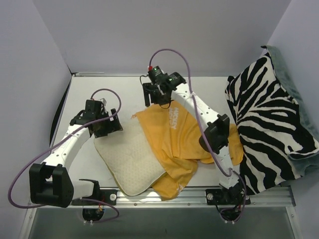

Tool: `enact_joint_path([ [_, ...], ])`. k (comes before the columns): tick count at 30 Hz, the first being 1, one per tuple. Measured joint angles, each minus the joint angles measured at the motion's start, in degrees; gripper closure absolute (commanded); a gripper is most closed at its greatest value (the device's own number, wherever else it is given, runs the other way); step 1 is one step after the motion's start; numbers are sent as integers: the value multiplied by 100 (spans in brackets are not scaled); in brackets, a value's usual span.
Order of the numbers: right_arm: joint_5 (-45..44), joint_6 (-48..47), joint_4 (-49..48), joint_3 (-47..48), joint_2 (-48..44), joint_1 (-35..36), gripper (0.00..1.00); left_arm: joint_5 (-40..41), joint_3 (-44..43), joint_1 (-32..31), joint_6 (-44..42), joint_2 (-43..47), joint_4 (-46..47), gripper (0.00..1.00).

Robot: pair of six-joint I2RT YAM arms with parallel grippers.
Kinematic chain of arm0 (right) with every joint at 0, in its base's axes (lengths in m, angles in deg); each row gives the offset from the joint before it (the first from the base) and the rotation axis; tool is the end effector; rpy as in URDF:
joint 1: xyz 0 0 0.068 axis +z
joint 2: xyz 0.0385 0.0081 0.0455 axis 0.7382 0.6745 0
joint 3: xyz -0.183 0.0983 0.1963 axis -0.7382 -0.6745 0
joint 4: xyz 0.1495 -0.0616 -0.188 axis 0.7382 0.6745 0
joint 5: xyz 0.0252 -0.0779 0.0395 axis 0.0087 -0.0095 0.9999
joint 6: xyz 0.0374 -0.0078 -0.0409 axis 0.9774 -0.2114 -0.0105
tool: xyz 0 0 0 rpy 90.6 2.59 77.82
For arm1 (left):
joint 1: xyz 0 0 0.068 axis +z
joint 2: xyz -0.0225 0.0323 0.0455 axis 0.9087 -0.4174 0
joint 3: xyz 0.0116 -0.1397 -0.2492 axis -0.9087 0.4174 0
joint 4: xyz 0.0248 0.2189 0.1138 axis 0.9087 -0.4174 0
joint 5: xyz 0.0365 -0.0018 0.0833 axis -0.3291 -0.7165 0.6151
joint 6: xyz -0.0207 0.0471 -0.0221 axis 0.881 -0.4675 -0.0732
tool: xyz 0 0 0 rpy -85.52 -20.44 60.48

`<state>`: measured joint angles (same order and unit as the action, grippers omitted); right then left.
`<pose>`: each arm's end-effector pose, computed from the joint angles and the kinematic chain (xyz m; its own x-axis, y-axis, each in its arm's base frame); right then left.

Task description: Put the pillow into the pillowcase

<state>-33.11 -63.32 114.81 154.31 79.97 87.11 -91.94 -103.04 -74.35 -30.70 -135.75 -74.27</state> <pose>0.3726 0.3094 0.3566 -0.7298 -0.0823 -0.6787 -0.3996 0.8568 0.3258 0.2320 -0.0418 0.2679 -0.8209 -0.3393 -0.4594 -0.1771 0.9160 -0.3601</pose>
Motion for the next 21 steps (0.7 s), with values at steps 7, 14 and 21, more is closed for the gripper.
enact_joint_path([
  [7, -98, 190, 28, -2, 981, 31, 34, 72, 461, 31, -730, -647, 306, 72],
  [14, -28, 186, -4, -2, 1008, 63, 90, -236, 664, 9, -800, -627, 710, 100],
  [21, 273, 164, -170, -264, 999, 345, 74, -553, 730, 9, -693, -492, 973, 100],
])
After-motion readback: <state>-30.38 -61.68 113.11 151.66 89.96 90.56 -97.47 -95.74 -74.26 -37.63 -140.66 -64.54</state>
